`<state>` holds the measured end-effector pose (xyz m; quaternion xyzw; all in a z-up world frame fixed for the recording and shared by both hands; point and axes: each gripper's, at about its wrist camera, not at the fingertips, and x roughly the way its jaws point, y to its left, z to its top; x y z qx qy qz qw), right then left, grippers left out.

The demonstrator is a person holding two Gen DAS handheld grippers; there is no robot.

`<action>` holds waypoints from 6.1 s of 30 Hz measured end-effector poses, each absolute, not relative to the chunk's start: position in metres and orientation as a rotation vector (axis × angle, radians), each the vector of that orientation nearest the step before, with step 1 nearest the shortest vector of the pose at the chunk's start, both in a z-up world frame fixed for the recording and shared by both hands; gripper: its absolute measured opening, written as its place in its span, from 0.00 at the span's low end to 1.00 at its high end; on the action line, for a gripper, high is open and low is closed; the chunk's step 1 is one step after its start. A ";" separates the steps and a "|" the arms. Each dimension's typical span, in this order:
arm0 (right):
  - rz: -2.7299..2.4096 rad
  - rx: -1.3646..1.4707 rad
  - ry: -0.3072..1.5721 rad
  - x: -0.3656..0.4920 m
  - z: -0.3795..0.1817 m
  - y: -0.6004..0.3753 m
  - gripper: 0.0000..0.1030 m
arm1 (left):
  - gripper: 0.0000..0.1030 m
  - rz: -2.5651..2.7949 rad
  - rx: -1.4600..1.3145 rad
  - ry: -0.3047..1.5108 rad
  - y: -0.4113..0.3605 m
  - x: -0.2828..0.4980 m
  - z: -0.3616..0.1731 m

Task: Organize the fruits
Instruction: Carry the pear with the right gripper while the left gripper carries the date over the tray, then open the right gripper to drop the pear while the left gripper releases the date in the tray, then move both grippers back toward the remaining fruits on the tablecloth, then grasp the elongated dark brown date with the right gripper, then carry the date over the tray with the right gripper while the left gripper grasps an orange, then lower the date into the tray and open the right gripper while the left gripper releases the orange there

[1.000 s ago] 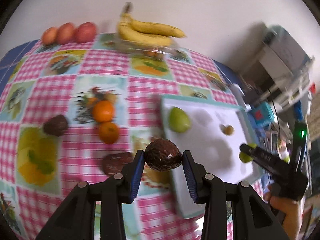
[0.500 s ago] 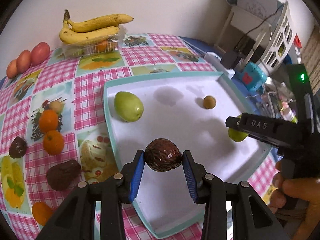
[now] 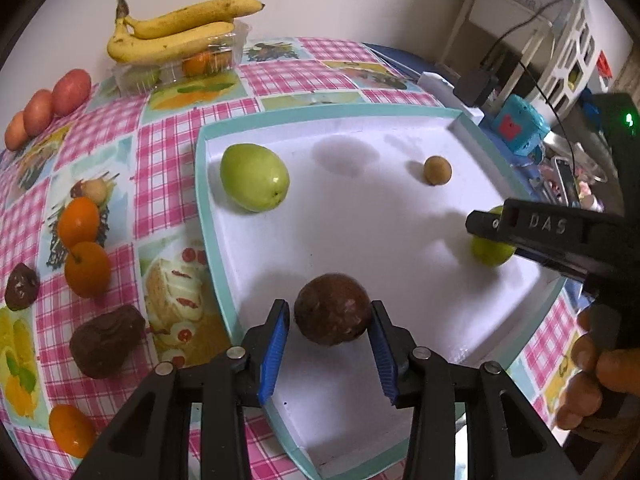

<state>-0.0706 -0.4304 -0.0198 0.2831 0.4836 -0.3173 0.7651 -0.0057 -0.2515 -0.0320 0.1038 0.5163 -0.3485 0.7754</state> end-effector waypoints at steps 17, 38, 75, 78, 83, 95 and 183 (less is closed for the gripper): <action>-0.676 0.584 1.006 -0.070 0.001 -0.425 0.61 | 0.63 -0.723 0.160 1.104 -0.231 0.005 0.002; -0.534 0.423 1.022 -0.042 0.013 -0.369 0.90 | 1.00 -0.125 -0.067 1.106 -0.049 0.085 0.010; -0.086 0.279 1.076 0.028 0.004 -0.212 0.91 | 1.00 0.004 -0.171 1.146 0.042 0.091 -0.003; -0.086 0.306 1.101 0.030 -0.005 -0.215 0.91 | 1.00 0.009 -0.170 1.184 0.040 0.094 -0.016; -0.082 0.317 1.147 0.034 -0.019 -0.216 0.90 | 1.00 -0.003 -0.173 1.242 0.035 0.097 -0.033; -0.051 0.276 1.173 0.042 -0.037 -0.210 0.76 | 1.00 -0.005 -0.155 1.257 0.033 0.099 -0.038; -0.559 0.534 1.000 -0.056 0.020 -0.378 0.56 | 0.36 -0.524 -0.044 1.175 -0.142 0.029 0.013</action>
